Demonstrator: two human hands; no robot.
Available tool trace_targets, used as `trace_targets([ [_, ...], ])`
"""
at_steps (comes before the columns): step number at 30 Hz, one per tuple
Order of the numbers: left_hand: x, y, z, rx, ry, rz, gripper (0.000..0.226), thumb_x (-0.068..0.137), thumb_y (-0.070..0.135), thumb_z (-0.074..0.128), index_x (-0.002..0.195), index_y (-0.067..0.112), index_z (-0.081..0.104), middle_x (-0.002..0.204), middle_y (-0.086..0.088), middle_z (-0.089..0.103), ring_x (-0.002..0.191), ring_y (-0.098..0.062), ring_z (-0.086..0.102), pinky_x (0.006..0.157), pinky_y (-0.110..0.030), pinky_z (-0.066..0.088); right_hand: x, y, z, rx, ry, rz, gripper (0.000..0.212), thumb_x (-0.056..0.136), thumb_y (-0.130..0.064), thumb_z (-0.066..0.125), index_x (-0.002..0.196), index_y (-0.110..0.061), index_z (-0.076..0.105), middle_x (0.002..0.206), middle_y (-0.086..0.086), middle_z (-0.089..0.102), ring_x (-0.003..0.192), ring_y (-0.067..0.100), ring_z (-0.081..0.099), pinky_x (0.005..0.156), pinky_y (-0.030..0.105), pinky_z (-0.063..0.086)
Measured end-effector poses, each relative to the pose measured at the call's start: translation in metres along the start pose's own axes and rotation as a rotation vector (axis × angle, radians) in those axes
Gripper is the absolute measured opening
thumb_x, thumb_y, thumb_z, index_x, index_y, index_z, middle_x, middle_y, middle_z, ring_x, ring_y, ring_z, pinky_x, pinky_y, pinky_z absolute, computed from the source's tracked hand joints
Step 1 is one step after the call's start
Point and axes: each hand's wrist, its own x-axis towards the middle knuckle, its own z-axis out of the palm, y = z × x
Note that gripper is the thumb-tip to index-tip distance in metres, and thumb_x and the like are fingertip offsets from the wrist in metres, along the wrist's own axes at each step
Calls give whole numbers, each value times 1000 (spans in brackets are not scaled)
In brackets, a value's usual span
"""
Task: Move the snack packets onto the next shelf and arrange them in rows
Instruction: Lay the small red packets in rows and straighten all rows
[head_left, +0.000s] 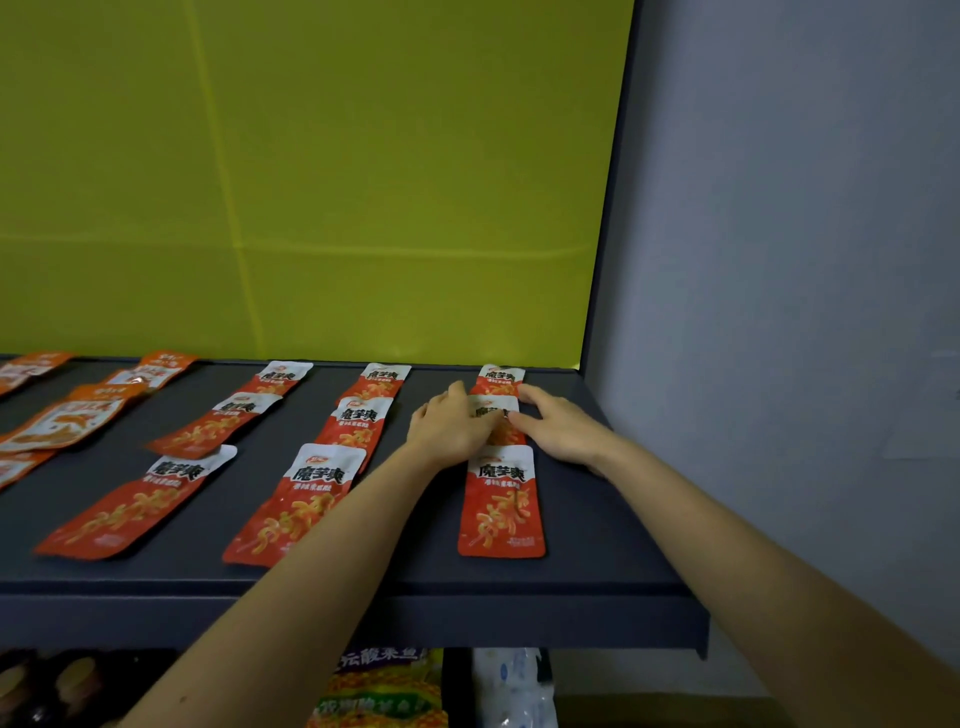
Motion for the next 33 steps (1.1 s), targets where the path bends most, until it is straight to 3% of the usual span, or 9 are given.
trace_targets([
  [4,-1,-2,1,3,5,21,64,92,41,46,141,6,25,144,-15,38,136,-29,32,110,-38,25,6,6,5,-71,42,-3,51,93,-38,43,142,-28,33,143,8,45,127,28,47,104,45,40],
  [10,-6,-1,-1,26,-3,51,51,94,37,45,135,8,37,140,-14,43,133,-28,35,104,-36,30,5,8,7,-77,75,-11,48,94,-38,40,141,-27,36,140,8,48,125,29,48,103,47,40],
  [12,-7,-3,-3,-5,-13,47,44,94,35,45,127,6,44,137,-18,44,134,-31,34,105,-38,32,0,4,4,-15,63,-5,45,96,-35,39,139,-24,38,140,6,48,127,28,47,105,44,38],
  [15,-16,-5,-8,-85,-18,6,32,96,30,41,108,1,50,122,-19,53,121,-34,45,90,-36,38,-20,0,-6,60,-3,10,50,99,-28,38,146,-12,27,151,5,34,139,21,32,110,29,26],
  [19,-42,-7,-9,-111,-50,44,37,99,18,35,133,6,41,138,-11,47,126,-25,43,91,-25,34,-57,9,-12,49,-69,-28,55,99,-29,37,149,-16,18,155,-1,27,142,12,25,113,26,20],
  [21,-56,-8,-5,-90,-35,95,39,100,20,35,136,8,39,141,-8,44,129,-21,40,86,-19,32,-74,11,-12,41,-79,-66,53,99,-29,37,148,-19,20,153,-3,29,141,10,26,111,21,20],
  [24,-65,-9,-1,-40,3,142,39,100,24,33,133,4,42,139,-12,46,128,-24,40,96,-25,31,-86,6,-11,13,-80,-152,46,100,-24,37,145,-22,28,148,-9,37,138,8,31,100,13,23],
  [29,-64,-12,4,45,22,164,43,100,27,32,137,7,38,142,-11,44,134,-24,35,107,-30,27,-82,7,0,-62,-61,-227,45,98,-29,41,142,-31,31,138,-6,51,125,19,49,104,41,41],
  [33,-62,-14,5,138,41,201,41,100,25,30,137,9,40,147,-8,39,139,-22,30,111,-29,21,-80,9,2,-133,-58,-242,52,98,-33,39,147,-31,22,148,-12,38,137,12,34,109,40,35],
])
